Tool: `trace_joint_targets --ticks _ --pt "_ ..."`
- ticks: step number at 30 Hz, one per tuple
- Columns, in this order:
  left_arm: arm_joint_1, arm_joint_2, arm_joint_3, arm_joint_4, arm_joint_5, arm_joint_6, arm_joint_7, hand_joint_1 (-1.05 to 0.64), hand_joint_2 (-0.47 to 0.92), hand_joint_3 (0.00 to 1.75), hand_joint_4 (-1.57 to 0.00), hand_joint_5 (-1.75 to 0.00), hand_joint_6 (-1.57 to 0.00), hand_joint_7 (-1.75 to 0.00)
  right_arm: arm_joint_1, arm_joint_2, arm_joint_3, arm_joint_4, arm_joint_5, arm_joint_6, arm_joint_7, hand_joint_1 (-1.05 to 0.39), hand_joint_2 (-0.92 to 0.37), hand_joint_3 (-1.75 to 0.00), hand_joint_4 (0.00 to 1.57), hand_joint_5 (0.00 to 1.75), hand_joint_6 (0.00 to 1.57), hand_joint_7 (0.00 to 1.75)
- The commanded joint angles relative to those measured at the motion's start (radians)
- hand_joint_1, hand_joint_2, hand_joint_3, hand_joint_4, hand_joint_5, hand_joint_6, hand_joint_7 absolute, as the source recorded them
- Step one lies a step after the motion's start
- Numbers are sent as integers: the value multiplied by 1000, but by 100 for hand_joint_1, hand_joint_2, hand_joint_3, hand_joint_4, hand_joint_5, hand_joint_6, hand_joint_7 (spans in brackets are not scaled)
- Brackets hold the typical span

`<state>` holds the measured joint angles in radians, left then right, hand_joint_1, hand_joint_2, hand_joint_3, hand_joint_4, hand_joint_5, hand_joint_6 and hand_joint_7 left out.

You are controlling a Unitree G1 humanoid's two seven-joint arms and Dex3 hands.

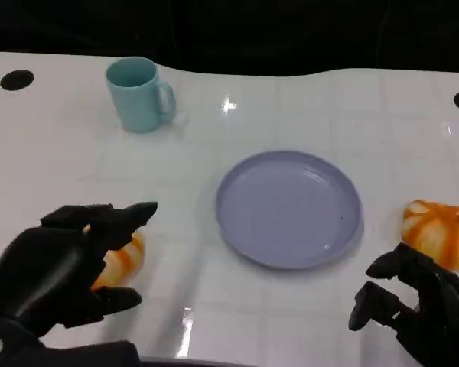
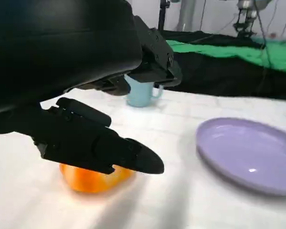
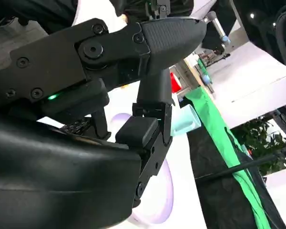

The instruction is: Grasp the bread from the table and place it into the plate.

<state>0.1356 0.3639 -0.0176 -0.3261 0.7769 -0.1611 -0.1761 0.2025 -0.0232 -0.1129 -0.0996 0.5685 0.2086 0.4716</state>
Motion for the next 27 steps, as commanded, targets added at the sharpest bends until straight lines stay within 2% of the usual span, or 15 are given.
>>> trace_joint_targets --ticks 1,7,13,20,24,27 --pt "0 34 -24 -33 85 76 -34 -51 88 0 -12 -10 -26 0 0 -10 -8 -4 1 4 -4 -53 -92 -19 73 154 83 103" --pt "-50 73 -77 -36 166 175 -154 -44 84 0 -7 -5 -20 0 1 -11 -6 -5 -9 -4 -5 -52 -92 -20 74 155 83 104" --pt "-162 100 -130 65 174 229 -244 -38 82 0 -3 -2 -15 0 4 -11 -7 -10 -3 5 -8 -52 -92 -20 73 155 83 104" --pt "-278 106 -189 264 165 224 -189 -39 81 0 -4 -2 -16 0 7 -12 -8 -6 -4 -6 3 -52 -92 -20 73 155 82 104" --pt "-351 102 -233 393 163 229 -174 -53 83 0 -2 -1 -10 0 5 -12 -11 -1 1 -7 10 -52 -92 -21 73 155 82 103" --pt "-399 105 -262 466 151 237 -198 -55 81 0 0 0 -8 0 5 -11 -11 1 -2 -10 11 -51 -92 -21 73 155 82 103"
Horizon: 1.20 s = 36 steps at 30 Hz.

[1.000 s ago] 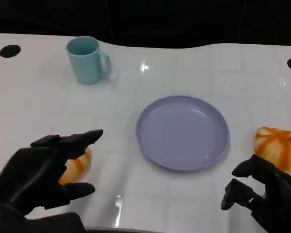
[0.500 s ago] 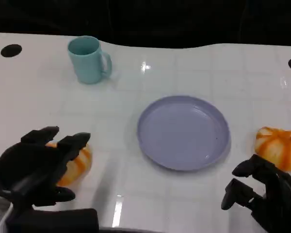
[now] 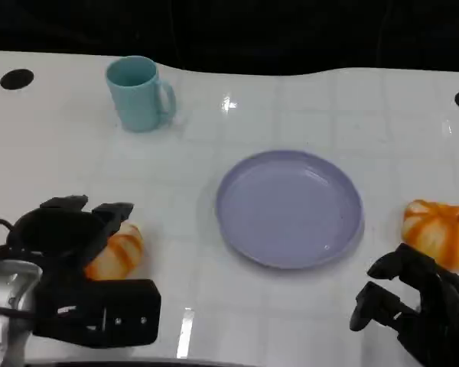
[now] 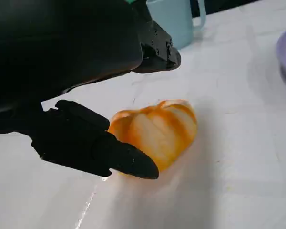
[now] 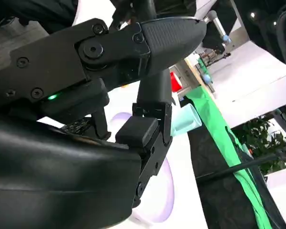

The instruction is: Grasp the bread from the table and place it into the plate.

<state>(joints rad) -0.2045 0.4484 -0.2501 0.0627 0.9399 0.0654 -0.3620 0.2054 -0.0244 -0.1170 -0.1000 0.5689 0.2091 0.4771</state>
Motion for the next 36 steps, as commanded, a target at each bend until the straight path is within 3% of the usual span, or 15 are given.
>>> trace_joint_targets --ticks 1,8,16,32,33,34,36 --pt "-74 22 -40 100 -15 13 -21 -55 81 0 0 0 -8 0 3 -9 -6 0 -3 -11 5 -52 -92 -21 73 154 82 103" --pt "-100 35 -70 131 -34 24 -22 -59 81 0 0 0 -6 0 3 -8 -6 0 -4 -11 5 -52 -92 -21 74 154 82 102" --pt "-210 16 -147 332 -65 -4 -7 -61 82 0 -3 -2 -11 -2 8 -11 -5 -3 -1 -14 15 -51 -92 -22 74 154 81 103" --pt "-285 -7 -189 593 -171 -154 134 -58 90 1 -14 -8 -22 -5 17 -11 -8 -26 2 6 4 -51 -92 -20 74 153 83 101" --pt "-290 -16 -179 626 -187 -174 169 -43 91 18 -37 -20 -36 -10 18 -11 -8 -23 0 1 6 -51 -92 -20 74 153 83 101" --pt "-295 -22 -174 652 -200 -190 197 -33 92 34 -50 -56 -55 -8 18 -10 -8 -21 -1 -2 8 -52 -92 -21 75 153 83 100" --pt "-307 -33 -164 702 -225 -220 250 -28 92 42 -53 -82 -65 -6 17 -11 -9 -18 -1 -2 9 -52 -92 -21 75 152 83 100"
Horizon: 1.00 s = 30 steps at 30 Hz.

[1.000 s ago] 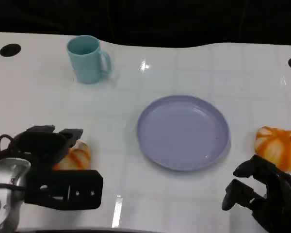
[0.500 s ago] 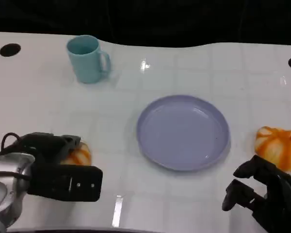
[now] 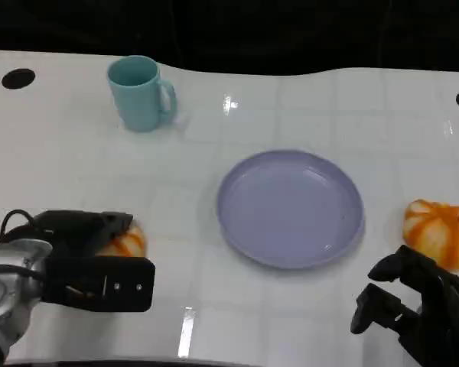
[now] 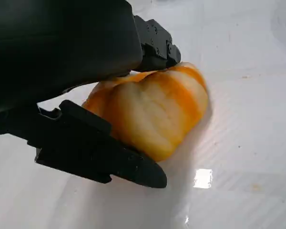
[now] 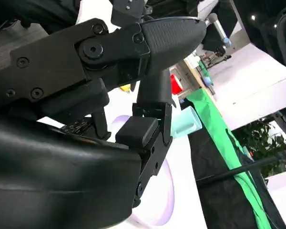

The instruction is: Grasp the bread from the table and place it into the plate.

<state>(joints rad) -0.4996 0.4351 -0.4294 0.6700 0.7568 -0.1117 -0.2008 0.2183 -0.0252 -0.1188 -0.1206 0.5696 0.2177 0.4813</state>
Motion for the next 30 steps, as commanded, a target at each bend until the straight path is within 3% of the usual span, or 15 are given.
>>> trace_joint_targets --ticks 1,3,4,6,8,10,13,18,21,23,26,30 --pt "-18 -28 24 123 -58 -62 121 -28 91 32 -69 -105 -93 -16 4 -12 -7 2 -1 -8 3 -52 -92 -21 75 152 83 100" --pt "-28 -41 36 175 -82 -95 187 -29 92 30 -79 -132 -111 -34 4 -13 -8 2 -1 -5 2 -52 -92 -21 75 151 83 100" --pt "-33 -44 35 192 -87 -105 203 -30 91 32 -80 -143 -108 -58 4 -14 -8 1 -1 -5 2 -52 -92 -21 75 151 83 100" --pt "-40 -46 31 218 -91 -123 234 -30 91 33 -80 -149 -104 -73 4 -14 -8 1 -1 -4 1 -52 -92 -21 75 151 83 100" --pt "-38 -53 29 256 -85 -168 348 -29 91 47 -83 -169 -75 -146 3 -15 -9 -3 1 3 -3 -52 -92 -21 75 151 83 99" --pt "-40 -59 32 288 -89 -200 423 -30 92 53 -80 -174 -63 -169 2 -15 -9 -3 0 2 -2 -52 -92 -22 75 151 83 99" --pt "-49 -65 31 325 -91 -237 498 -28 92 57 -82 -174 -62 -174 2 -15 -10 -2 2 5 -4 -51 -92 -22 74 151 83 99" --pt "-60 -72 51 325 -114 -277 568 -29 79 88 -81 -175 -63 -175 -6 -16 -11 12 0 -3 4 -51 -92 -22 73 153 82 101" --pt "-74 -71 62 296 -129 -257 547 -29 83 64 -78 -175 -58 -175 -8 -15 -12 14 -3 0 -4 -52 -92 -22 74 153 83 102" --pt "-79 -76 82 279 -157 -261 528 -26 81 60 -79 -175 -60 -175 -11 -16 -13 16 -1 3 -3 -52 -92 -21 74 153 83 102" --pt "-88 -89 109 258 -202 -264 495 -22 59 97 -80 -175 -65 -175 -11 -17 -13 16 -4 1 -6 -53 -92 -20 74 154 84 102" --pt "-108 -112 121 226 -231 -277 468 -28 57 114 -83 -175 -69 -175 -12 -15 -16 20 4 4 -3 -51 -92 -20 74 154 83 102"
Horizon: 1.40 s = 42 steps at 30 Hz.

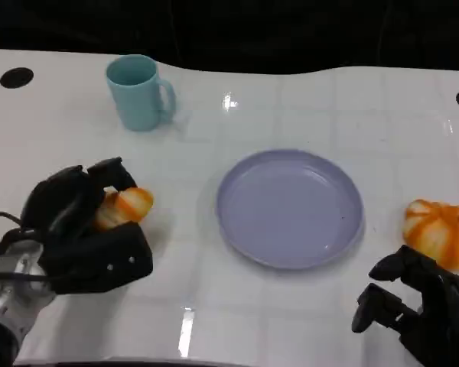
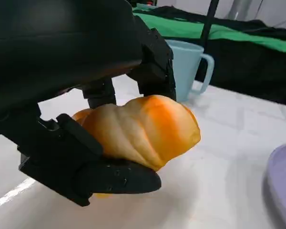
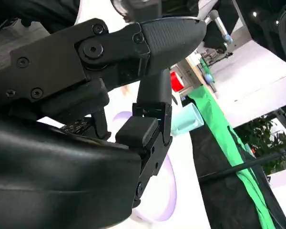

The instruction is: Grasp the bread from the table and place it into the plate.

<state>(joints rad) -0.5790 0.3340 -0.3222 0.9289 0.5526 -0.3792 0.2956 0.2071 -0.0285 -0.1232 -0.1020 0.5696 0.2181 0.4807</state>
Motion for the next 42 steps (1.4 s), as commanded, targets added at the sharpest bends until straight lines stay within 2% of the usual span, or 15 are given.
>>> trace_joint_targets --ticks 1,6,17,25,33,39,42 --pt "-34 -14 13 -40 -26 -8 -31 -28 57 114 -82 -175 -69 -175 0 -13 -11 0 2 3 -3 -52 -92 -20 74 154 83 102" --pt "-78 -48 6 -60 -17 -20 -22 -24 63 95 -82 -175 -64 -175 4 -11 -8 -1 -1 1 -3 -53 -92 -19 74 154 83 102" --pt "-205 -145 -66 11 53 -84 22 -21 49 126 -88 -175 -68 -175 11 -7 -1 2 -12 -28 8 -52 -92 -23 73 155 81 102" --pt "-274 -212 -120 83 92 -111 46 -21 45 126 -89 -175 -67 -175 15 -3 5 -2 -4 -20 4 -52 -92 -22 72 153 81 102" --pt "-342 -279 -179 168 131 -108 61 -22 48 118 -89 -175 -64 -175 23 -7 10 -12 -10 -25 4 -51 -92 -24 72 155 80 104" --pt "-370 -319 -213 209 157 -92 70 -24 55 106 -88 -175 -64 -175 26 -7 11 -16 -7 -26 4 -50 -92 -25 72 155 79 105" --pt "-381 -341 -226 226 164 -82 63 -24 53 102 -88 -175 -65 -175 26 -5 12 -17 -3 -25 6 -50 -92 -25 72 154 78 105"
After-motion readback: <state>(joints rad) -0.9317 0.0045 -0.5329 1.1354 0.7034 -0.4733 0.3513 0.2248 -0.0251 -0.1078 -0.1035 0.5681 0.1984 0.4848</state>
